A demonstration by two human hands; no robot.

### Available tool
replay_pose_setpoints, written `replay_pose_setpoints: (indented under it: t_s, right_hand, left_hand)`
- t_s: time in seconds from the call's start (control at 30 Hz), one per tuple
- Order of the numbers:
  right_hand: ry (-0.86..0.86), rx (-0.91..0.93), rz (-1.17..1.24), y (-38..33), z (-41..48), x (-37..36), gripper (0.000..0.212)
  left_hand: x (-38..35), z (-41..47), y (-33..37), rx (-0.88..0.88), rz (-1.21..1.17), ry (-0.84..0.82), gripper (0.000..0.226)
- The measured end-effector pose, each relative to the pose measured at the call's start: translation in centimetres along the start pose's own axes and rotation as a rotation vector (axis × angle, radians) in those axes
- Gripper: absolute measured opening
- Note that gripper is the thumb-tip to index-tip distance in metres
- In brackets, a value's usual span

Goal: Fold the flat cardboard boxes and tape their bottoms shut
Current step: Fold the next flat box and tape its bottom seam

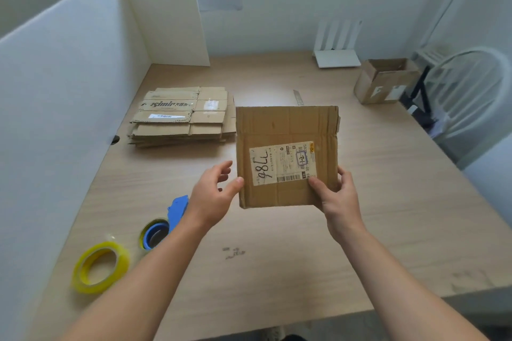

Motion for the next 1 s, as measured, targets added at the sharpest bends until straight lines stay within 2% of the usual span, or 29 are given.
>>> replay_pose_setpoints:
  t_s: [0.27, 0.43, 0.73, 1.0]
  right_hand:
    - [0.163, 0.054, -0.045, -1.0, 0.9, 5.4, 0.050]
    - [0.206, 0.072, -0.054, -2.2, 5.3, 9.1, 0.049]
    - [0.209, 0.046, -0.131, -2.3, 20.4, 14.1, 0.055]
    - [0.125, 0.054, -0.160, -1.2, 34.9, 14.0, 0.052]
  left_hand:
    - [-0.8, 4.2, 3.6, -0.244, 0.510, -0.203, 0.045]
    - [-4.6, 8.5, 6.6, -0.296, 0.663, -0.277, 0.045]
    - [-14.8, 20.5, 9.8, -0.326, 0.917, -0.354, 0.045]
    - [-21.4, 31.6, 8.9, -0.286, 1.049, -0.363, 0.046]
Point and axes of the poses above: each hand's wrist, its own z-axis towards the middle knuckle, its own x-axis out of the back of the hand, y = z × x, the point moved 1 cm from there along z, towards the middle knuckle, and after that the axes turned 6 degrees about -z, right-handed, at the moved point
